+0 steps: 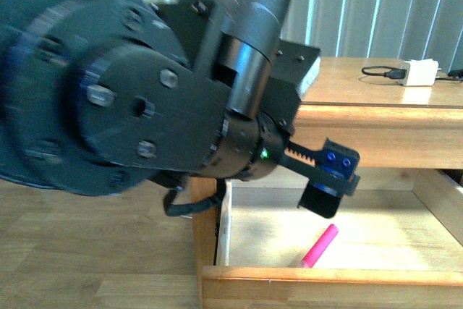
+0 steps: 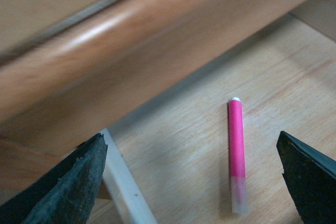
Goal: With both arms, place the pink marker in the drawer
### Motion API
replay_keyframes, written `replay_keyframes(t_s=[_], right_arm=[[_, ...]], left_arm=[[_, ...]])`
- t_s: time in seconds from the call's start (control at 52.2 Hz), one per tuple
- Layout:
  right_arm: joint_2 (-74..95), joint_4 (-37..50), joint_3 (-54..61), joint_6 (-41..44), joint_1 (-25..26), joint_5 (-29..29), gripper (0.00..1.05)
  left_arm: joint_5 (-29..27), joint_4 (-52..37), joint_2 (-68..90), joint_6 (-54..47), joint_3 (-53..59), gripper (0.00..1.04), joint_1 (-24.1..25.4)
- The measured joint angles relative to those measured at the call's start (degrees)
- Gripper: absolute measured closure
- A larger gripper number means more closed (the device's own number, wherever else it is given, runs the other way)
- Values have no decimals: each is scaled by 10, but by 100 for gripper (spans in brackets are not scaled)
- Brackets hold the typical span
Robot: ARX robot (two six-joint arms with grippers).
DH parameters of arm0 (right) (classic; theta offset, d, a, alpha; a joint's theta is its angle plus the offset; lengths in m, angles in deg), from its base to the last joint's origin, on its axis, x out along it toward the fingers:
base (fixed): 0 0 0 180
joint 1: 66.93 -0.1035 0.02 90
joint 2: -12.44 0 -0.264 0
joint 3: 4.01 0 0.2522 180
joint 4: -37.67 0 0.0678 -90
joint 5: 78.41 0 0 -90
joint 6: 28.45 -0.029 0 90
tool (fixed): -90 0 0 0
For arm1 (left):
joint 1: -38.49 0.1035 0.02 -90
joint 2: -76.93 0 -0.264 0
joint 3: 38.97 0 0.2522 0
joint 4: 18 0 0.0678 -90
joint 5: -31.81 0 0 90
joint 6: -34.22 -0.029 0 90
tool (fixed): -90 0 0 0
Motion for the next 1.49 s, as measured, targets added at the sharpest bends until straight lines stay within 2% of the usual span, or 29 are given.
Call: replay_keyframes(t_s=[0.287, 0.441, 0.747, 0.862, 1.092, 1.188, 1.226, 1.379, 1.418, 1.494], right_arm=[[0, 0, 0, 0, 0, 0, 8], [0, 0, 0, 0, 0, 0, 8], [0, 0, 0, 0, 0, 0, 8], [0, 0, 0, 0, 0, 0, 8], [0, 0, 0, 0, 0, 0, 8], [0, 0, 0, 0, 0, 0, 8], [0, 0, 0, 0, 0, 0, 8], [0, 0, 0, 0, 0, 0, 8], [0, 0, 0, 0, 0, 0, 8], [0, 0, 0, 0, 0, 0, 8]], left_arm=[[-46, -37, -177, 29, 148, 6, 28], [-49, -36, -321, 67, 247, 6, 72], [-38, 86, -609, 117, 408, 6, 197], [-38, 136, -706, 144, 449, 6, 230], [-37, 139, -726, 160, 457, 6, 236], [-26, 28, -745, 119, 507, 23, 247], [-18, 3, -760, 106, 528, 33, 257], [8, 0, -796, 92, 565, 62, 282], [50, 2, -807, 90, 574, 71, 309], [59, 6, -825, 88, 585, 85, 336]])
